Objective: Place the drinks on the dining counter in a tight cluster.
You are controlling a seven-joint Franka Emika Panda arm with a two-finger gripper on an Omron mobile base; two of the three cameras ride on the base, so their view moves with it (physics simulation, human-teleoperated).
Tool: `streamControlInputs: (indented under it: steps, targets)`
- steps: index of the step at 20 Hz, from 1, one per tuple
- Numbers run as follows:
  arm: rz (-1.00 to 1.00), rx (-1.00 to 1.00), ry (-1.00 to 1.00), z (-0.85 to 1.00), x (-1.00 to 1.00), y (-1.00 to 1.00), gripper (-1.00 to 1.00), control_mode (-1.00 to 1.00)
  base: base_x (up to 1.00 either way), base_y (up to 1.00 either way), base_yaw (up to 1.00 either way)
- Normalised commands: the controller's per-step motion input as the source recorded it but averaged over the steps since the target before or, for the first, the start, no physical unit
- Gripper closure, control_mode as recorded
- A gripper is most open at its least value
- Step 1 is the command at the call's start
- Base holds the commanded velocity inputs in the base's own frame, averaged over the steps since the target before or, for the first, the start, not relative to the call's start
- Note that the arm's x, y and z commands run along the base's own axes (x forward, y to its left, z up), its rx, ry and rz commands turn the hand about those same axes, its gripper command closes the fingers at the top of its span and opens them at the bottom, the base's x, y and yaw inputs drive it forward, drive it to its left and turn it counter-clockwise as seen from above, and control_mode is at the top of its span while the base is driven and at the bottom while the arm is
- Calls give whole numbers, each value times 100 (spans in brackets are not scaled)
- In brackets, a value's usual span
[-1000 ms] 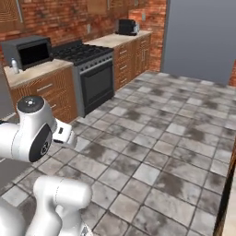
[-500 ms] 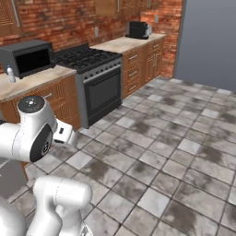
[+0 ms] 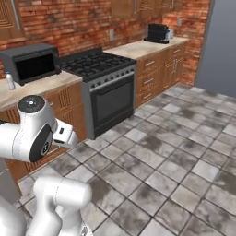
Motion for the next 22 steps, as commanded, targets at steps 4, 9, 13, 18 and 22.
streamControlInputs:
  steps: [4, 9, 13, 18, 22]
  targets:
    - [0, 0, 0, 0, 0, 0, -100, 100, 87, -16, 45]
    - [0, 0, 0, 0, 0, 0, -100, 100, 75, -3, 47]
    - [0, 0, 0, 0, 0, 0, -100, 100, 69, -5, 48]
    - [0, 0, 0, 0, 0, 0, -100, 100, 80, -9, 49]
    - [0, 0, 0, 0, 0, 0, -100, 100, 100, -17, 47]
